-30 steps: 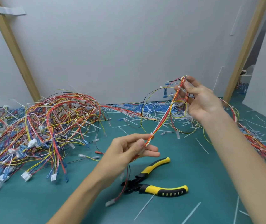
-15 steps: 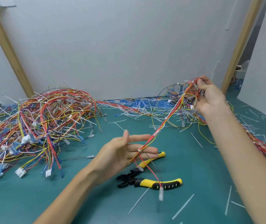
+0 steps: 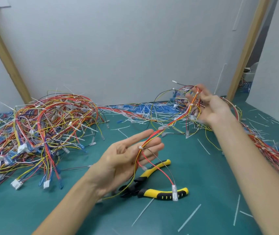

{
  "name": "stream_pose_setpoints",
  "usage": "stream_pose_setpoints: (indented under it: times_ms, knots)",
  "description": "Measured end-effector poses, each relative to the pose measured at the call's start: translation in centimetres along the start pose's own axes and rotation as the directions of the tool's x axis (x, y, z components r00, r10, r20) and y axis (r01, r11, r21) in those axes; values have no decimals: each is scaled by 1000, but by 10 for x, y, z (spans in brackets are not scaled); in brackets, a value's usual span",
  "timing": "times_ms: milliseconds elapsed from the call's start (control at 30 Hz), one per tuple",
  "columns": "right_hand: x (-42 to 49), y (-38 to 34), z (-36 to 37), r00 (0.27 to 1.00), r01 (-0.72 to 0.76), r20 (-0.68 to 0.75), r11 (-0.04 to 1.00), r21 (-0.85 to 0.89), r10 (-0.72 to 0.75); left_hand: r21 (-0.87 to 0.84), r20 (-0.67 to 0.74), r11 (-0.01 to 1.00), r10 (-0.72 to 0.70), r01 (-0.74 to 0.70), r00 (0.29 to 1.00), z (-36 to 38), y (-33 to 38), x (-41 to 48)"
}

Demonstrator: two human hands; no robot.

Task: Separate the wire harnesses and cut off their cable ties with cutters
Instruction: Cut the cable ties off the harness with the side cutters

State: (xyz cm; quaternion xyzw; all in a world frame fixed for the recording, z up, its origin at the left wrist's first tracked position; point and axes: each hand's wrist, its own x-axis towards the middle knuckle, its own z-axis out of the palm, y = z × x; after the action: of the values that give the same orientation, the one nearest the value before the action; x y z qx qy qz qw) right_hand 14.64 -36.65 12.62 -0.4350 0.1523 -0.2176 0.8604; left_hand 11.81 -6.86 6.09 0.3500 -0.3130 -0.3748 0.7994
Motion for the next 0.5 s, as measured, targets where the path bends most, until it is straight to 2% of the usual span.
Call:
stream_pose_setpoints:
  times_ms: [100,267,367,433,500]
  knots:
    - [4,8,-2,998,-60,37,998,2,60,-13,139,999,-38,40,990,8,-3,-2]
    - [4,16,2,987,-145,75,988,61,140,128,246,975,-208,181,947,16,-16,-7]
    - [3,19,7,980,-182,112,972,146,166,184,256,951,-289,247,922,20,-20,-10]
    - [4,18,7,975,-204,132,955,215,178,291,248,921,-333,258,910,22,-20,-11]
    - [4,13,7,971,-221,150,940,260,187,499,226,837,-377,226,898,23,-22,-7]
